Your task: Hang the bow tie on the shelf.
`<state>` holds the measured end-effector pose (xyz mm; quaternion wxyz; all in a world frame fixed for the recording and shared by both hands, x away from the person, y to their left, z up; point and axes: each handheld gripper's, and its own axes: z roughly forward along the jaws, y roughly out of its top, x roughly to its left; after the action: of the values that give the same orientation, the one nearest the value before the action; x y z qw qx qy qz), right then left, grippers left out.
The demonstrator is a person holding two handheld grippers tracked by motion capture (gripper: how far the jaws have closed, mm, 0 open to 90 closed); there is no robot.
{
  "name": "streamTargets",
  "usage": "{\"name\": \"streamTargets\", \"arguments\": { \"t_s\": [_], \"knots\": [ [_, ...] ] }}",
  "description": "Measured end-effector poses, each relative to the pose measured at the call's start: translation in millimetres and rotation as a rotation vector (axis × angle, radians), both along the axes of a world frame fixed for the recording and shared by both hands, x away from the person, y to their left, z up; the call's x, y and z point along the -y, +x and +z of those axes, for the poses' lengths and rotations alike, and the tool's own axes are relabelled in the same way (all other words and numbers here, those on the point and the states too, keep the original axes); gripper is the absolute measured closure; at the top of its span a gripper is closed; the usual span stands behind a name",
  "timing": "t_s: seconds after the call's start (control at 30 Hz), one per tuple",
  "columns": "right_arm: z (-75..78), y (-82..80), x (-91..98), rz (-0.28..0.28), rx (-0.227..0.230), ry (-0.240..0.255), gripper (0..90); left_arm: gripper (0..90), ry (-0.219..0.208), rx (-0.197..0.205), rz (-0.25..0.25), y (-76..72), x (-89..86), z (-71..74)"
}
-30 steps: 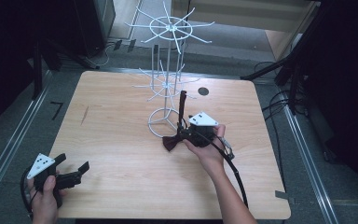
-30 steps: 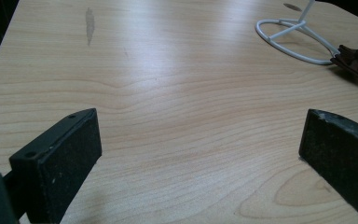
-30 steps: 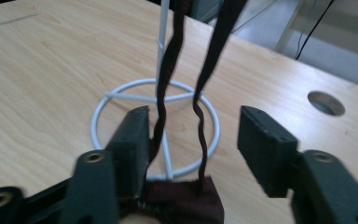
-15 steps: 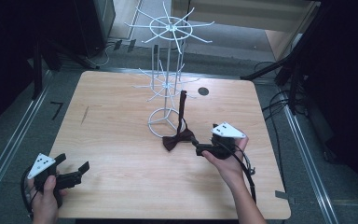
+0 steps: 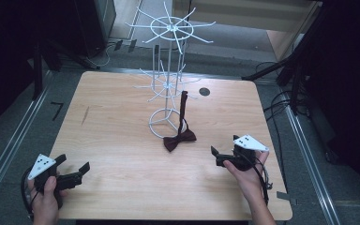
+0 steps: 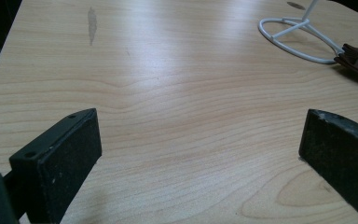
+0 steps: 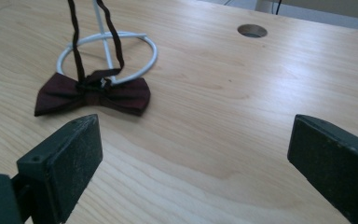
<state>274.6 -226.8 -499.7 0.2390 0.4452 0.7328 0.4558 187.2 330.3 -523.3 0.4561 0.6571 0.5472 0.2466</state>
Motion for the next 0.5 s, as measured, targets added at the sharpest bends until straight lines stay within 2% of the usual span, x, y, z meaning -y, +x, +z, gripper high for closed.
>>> {"name": "streamTargets", "arguments": {
  "t_s": [0.03, 0.13, 0.17, 0.23, 0.3, 0.5],
  "knots": [
    [-3.3, -3.6, 8.0, -0.014, -0.006, -0.003, 3.1, 0.0, 0.002, -0.001, -0.001, -0.1, -0.1, 0.1],
    [-6.1, -6.2, 14.5, -0.025, -0.012, -0.002, 3.1, 0.0, 0.002, -0.002, -0.001, -0.1, -0.1, 0.1],
    [-9.8, -9.6, 23.1, -0.036, -0.017, -0.003, 3.1, 0.0, 0.002, -0.001, 0.000, -0.1, 0.0, 0.1],
    [-11.2, -10.7, 25.9, -0.042, -0.020, 0.000, 3.1, 0.0, 0.002, -0.001, 0.000, -0.1, 0.0, 0.1],
    [-15.8, -14.9, 36.5, -0.059, -0.033, 0.021, 3.1, 0.0, 0.004, -0.002, 0.001, -0.1, 0.0, 0.2],
    [-19.6, -21.2, 51.0, -0.078, -0.036, 0.015, 2.9, 0.0, 0.001, -0.001, 0.004, -0.1, 0.1, 0.1]
  ]
}}
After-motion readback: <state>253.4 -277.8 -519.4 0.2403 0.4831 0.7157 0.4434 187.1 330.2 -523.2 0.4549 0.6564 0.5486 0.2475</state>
